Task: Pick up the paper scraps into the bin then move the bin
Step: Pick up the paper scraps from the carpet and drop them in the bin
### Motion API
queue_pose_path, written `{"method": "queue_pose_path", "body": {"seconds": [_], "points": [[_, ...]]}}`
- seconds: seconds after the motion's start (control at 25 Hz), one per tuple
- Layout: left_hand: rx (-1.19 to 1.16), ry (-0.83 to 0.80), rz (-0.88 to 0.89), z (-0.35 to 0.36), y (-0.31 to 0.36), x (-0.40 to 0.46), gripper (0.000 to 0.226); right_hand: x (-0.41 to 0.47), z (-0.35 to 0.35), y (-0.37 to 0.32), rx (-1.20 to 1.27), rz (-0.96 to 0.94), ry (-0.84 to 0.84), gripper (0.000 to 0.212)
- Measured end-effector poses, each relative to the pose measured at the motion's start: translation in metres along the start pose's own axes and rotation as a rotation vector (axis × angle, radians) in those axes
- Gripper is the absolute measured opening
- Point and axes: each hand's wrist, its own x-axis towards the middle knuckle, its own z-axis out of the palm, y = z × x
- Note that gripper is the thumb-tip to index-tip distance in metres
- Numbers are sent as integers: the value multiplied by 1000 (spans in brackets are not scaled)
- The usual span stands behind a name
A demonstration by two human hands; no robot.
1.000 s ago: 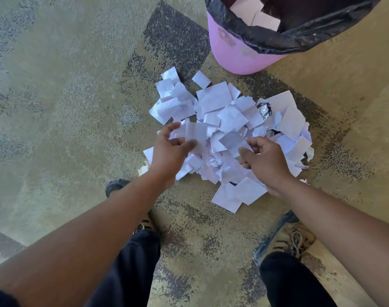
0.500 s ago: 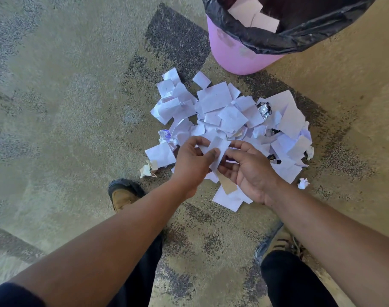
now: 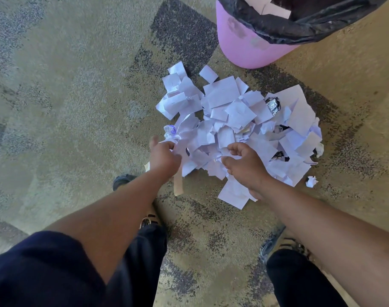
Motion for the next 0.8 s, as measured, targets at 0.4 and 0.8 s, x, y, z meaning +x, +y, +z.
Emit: {"method": "queue_pose_path", "body": {"seconds": [0.4, 0.8], "points": [[95, -21, 142, -18, -17, 4, 18, 2, 4, 0, 8, 11, -5, 34], [-1121, -336, 57, -62, 69, -100, 34, -74, -9, -66, 641, 54, -329, 76]]}}
